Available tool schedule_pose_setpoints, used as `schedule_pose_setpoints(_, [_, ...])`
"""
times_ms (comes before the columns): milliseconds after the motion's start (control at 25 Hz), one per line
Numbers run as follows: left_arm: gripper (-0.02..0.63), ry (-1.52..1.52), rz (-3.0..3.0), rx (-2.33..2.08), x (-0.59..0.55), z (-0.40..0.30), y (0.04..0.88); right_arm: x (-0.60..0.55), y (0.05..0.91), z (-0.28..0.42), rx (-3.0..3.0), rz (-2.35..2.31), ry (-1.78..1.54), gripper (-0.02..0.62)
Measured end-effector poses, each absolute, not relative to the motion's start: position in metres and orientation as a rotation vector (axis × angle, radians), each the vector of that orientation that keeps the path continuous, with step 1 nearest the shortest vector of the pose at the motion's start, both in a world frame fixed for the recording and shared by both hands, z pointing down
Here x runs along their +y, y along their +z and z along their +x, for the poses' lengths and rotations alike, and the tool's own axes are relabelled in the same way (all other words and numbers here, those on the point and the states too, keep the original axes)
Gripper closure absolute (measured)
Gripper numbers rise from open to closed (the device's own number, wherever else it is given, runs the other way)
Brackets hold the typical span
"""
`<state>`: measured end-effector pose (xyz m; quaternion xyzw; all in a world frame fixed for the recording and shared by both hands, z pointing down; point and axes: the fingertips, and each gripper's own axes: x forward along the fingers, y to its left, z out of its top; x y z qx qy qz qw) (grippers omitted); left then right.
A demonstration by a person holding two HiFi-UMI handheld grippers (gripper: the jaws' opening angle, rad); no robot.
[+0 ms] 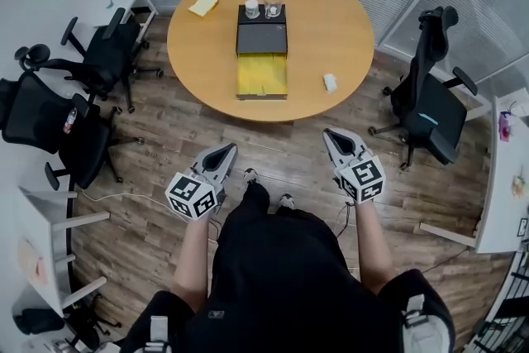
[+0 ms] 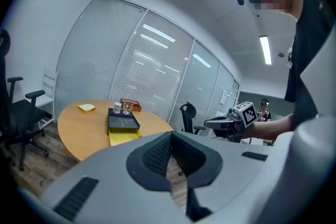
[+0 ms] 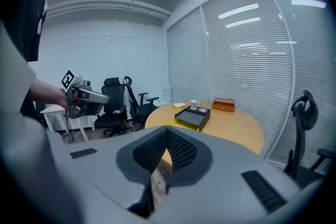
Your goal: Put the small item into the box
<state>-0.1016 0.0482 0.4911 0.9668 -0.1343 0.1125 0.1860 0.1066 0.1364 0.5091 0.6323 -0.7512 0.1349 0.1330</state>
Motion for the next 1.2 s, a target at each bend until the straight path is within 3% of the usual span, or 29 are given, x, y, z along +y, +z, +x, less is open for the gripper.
schedule_pose_setpoints(760, [0.6, 0.287, 2.73, -0.299, -0.093, -0.118, 0.495, 0.018, 0.527, 0.082, -2.052, 1.808, 0.417, 0.591])
schedule_pose_setpoints(1200, [0.6, 0.308, 2.735, -0.236, -0.129, -0.11, 0.506, 0.017, 0.547, 0.095, -1.935, 1.892, 0.46, 0.591])
